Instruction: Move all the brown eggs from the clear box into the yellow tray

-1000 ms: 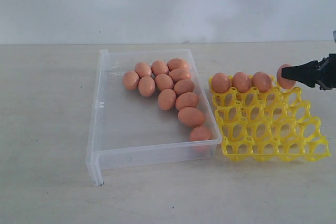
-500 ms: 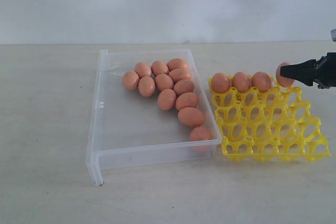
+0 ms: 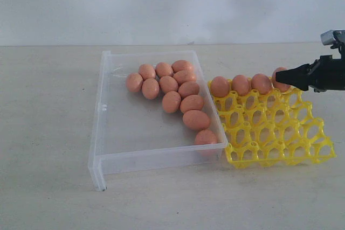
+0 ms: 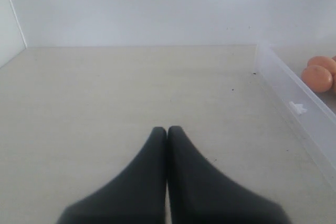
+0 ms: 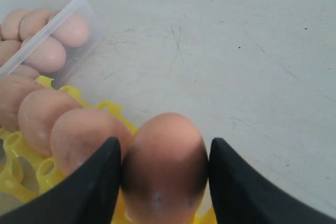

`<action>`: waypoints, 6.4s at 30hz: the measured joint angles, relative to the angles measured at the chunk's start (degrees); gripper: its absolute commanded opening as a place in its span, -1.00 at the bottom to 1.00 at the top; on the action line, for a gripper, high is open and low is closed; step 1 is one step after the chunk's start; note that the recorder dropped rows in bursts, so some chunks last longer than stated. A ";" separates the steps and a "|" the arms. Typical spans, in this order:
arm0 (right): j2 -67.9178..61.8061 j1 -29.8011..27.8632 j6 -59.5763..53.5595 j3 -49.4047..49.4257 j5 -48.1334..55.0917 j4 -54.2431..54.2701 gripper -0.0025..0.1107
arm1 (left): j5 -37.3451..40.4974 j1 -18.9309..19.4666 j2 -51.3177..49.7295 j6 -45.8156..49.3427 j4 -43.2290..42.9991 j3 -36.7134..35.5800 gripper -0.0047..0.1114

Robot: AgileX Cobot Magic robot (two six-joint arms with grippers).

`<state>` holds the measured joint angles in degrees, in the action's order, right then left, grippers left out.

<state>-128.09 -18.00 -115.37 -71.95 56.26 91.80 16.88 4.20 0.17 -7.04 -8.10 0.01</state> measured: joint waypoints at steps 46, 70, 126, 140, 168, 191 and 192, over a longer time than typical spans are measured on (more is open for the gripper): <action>27.91 52.49 0.95 -0.07 -77.05 6.41 -0.93 | 0.00 0.00 0.00 0.00 0.00 0.00 -0.99; 28.78 49.98 -5.99 -7.26 -112.23 8.18 -0.96 | 0.00 0.00 0.00 0.00 0.00 0.00 -0.99; 18.98 59.02 87.08 -15.58 7.60 -92.52 -0.70 | 0.00 0.00 0.00 0.00 0.00 0.00 -0.99; 9.50 59.02 89.43 -15.96 -3.06 -97.59 0.02 | 0.00 0.00 0.00 0.00 0.00 0.00 -0.99; 9.40 59.02 92.97 -15.96 -6.93 -109.12 0.30 | -1.69 0.00 0.00 0.00 0.00 0.00 -0.99; 3.99 58.78 101.16 -16.42 -5.89 -110.50 -0.94 | 0.73 0.00 0.00 0.00 -0.70 0.00 -0.99; 3.99 58.78 101.14 -16.42 -5.89 -110.50 -0.94 | 0.73 0.00 0.00 0.00 -0.70 0.00 -0.99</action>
<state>-124.10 40.79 -14.23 -88.38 50.38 -18.69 17.62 4.20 0.17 -7.04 -8.80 0.01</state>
